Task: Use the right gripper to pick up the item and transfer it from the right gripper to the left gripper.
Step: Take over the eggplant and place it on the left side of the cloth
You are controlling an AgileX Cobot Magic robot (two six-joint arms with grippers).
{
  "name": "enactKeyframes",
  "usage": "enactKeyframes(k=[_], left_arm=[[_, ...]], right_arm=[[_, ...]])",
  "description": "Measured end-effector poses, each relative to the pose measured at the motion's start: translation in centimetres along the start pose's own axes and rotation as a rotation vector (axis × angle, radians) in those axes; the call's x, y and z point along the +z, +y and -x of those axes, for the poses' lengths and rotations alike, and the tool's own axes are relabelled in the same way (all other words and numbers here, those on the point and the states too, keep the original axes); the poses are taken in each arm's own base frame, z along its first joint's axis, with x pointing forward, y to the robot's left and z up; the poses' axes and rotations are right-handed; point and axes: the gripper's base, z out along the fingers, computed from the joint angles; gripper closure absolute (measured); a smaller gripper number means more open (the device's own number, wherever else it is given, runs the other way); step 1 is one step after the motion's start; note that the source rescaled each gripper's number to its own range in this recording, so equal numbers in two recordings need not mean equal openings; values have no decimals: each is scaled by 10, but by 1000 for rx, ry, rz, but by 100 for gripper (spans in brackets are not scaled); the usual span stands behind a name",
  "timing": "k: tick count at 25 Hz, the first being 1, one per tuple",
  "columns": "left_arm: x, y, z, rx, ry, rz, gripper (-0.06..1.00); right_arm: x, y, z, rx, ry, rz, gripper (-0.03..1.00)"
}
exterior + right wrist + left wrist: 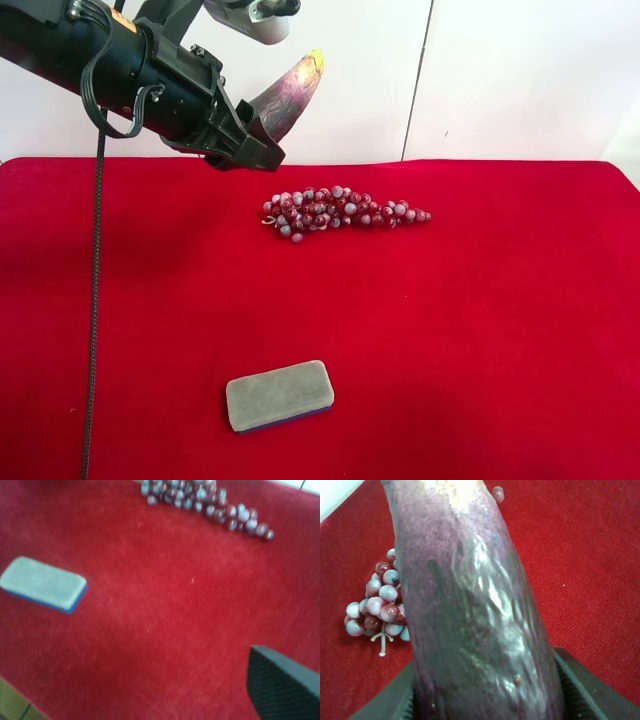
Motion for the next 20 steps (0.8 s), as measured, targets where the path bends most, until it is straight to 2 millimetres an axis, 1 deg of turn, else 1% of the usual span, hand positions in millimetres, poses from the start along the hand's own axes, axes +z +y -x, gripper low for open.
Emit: enactKeyframes(k=[3, 10, 15, 20], left_arm=[[0, 0, 0, 0, 2, -1, 94], [0, 0, -1, 0, 8, -5, 94], [0, 0, -1, -1, 7, -5, 94], [0, 0, -1, 7, 7, 0, 94]], right_arm=[[10, 0, -6, 13, 18, 7, -3], [10, -1, -4, 71, -6, -4, -3], [10, -1, -4, 82, -9, -8, -3], [10, -2, -4, 138, -13, -93, -3]])
